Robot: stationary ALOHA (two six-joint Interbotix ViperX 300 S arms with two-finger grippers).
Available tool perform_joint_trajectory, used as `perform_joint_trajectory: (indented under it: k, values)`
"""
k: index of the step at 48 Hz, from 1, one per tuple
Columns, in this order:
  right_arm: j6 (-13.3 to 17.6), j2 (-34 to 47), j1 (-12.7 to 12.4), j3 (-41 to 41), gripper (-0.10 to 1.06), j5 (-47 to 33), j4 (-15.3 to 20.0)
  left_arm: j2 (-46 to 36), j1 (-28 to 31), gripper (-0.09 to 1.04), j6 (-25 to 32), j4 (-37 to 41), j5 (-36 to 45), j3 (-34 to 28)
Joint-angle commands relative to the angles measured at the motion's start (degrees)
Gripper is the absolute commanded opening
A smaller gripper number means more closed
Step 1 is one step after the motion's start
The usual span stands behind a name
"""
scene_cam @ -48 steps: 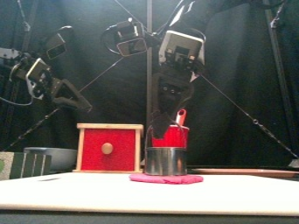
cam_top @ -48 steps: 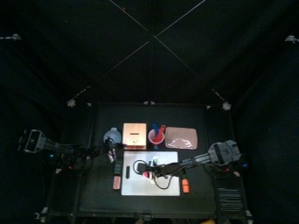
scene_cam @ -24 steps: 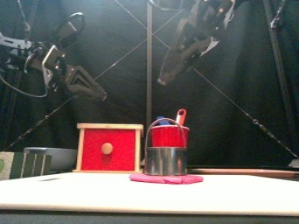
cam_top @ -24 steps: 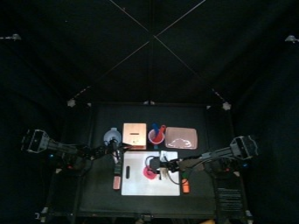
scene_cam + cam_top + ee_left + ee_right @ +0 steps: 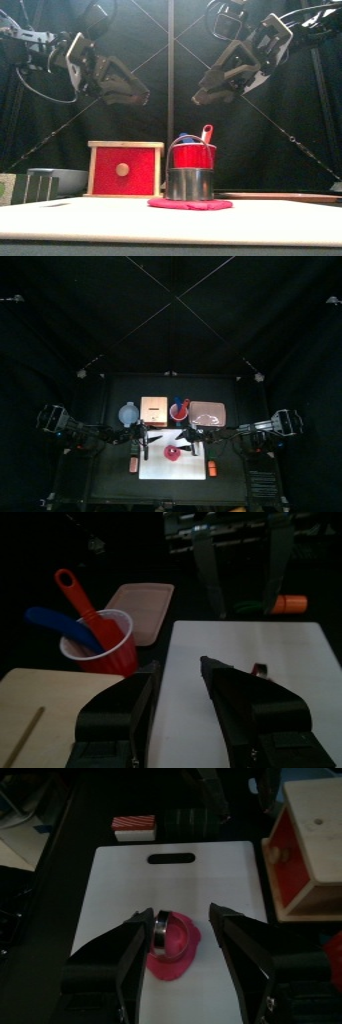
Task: Get the cutter from the drawer then cut the dough then place the extra dough in the bowl
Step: Cut the dough
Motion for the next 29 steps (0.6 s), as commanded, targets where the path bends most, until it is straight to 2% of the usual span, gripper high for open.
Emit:
perform_joint_trajectory:
  k: [1, 14, 19, 29]
  values:
    - [-0.09, 0.35, -0.18, 1.23, 0.83, -6.33, 0.44, 2.72, -2.55, 0.77, -1.58, 2.29, -4.66, -1.41]
    - [-0.35, 7.38, -0.18, 3.87, 0.83, -15.03, 3.96, 12.66, -8.0, 0.76, -10.81, 7.12, -19.16, -1.58]
    - [-0.35, 9.93, -0.09, 3.25, 0.83, -15.64, 4.83, 15.91, -8.53, 0.76, -12.57, 7.38, -19.95, -2.02]
    - [-0.26, 11.69, -0.09, 2.55, 0.83, -15.47, 5.27, 18.63, -8.17, 0.76, -12.57, 7.91, -19.51, -2.9]
